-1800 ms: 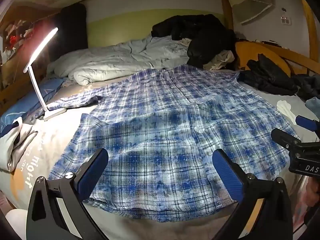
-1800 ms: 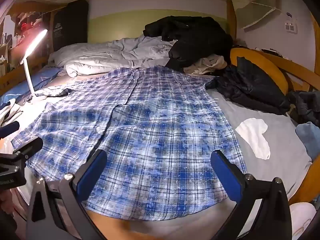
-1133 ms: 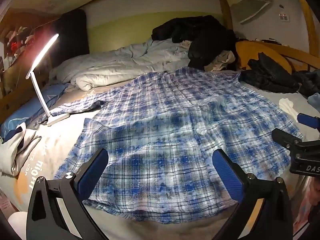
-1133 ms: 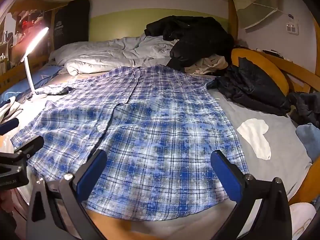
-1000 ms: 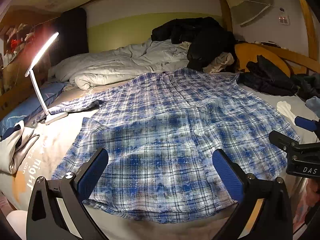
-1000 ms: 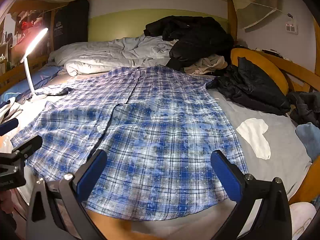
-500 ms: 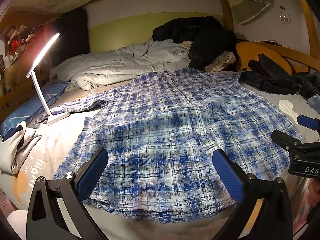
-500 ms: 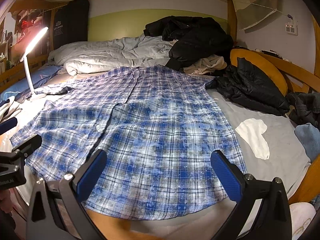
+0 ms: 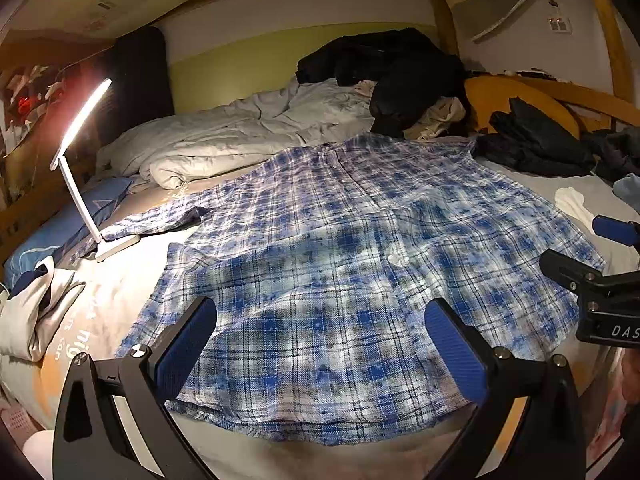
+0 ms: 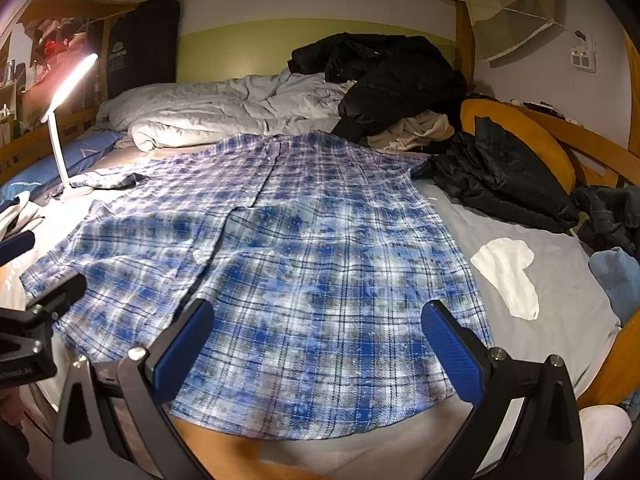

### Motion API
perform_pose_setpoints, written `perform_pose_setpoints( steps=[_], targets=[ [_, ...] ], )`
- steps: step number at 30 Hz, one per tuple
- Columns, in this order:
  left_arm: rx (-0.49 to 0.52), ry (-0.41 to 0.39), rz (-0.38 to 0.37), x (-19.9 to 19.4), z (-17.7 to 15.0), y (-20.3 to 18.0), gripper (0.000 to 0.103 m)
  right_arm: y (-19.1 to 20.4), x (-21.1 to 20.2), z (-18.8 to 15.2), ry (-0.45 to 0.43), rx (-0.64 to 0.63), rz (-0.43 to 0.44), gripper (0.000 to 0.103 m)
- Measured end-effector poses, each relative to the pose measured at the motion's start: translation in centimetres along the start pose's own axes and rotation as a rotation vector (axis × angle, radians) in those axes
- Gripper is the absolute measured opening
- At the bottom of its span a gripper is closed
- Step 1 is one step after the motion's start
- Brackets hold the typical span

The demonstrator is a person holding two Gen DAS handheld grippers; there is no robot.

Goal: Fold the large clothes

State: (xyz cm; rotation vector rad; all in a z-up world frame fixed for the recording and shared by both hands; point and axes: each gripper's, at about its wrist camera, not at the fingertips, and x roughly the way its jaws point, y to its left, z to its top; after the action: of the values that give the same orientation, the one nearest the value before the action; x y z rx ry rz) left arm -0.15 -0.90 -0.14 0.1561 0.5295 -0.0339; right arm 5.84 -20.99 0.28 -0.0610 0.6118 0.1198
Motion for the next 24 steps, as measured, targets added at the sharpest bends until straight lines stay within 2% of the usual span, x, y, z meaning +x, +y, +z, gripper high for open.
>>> perform_pose_setpoints(
  steps=[9, 18, 24],
  targets=[
    [-0.027, 0.017, -0.007, 0.3, 0.0, 0.6, 0.103, 0.1, 0.1, 0.0, 0.007, -0.006, -0.010, 0.103],
    [0.031, -0.059, 0.024, -0.9, 0.1, -0.3, 0.103, 0.3, 0.1, 0.0, 0.005, -0.020, -0.013, 0.103],
    [0.025, -0.046, 0.002, -0.7, 0.2, -0.1, 0.103, 0.3, 0.1, 0.1, 0.005, -0.017, -0.014, 0.103]
  ],
)
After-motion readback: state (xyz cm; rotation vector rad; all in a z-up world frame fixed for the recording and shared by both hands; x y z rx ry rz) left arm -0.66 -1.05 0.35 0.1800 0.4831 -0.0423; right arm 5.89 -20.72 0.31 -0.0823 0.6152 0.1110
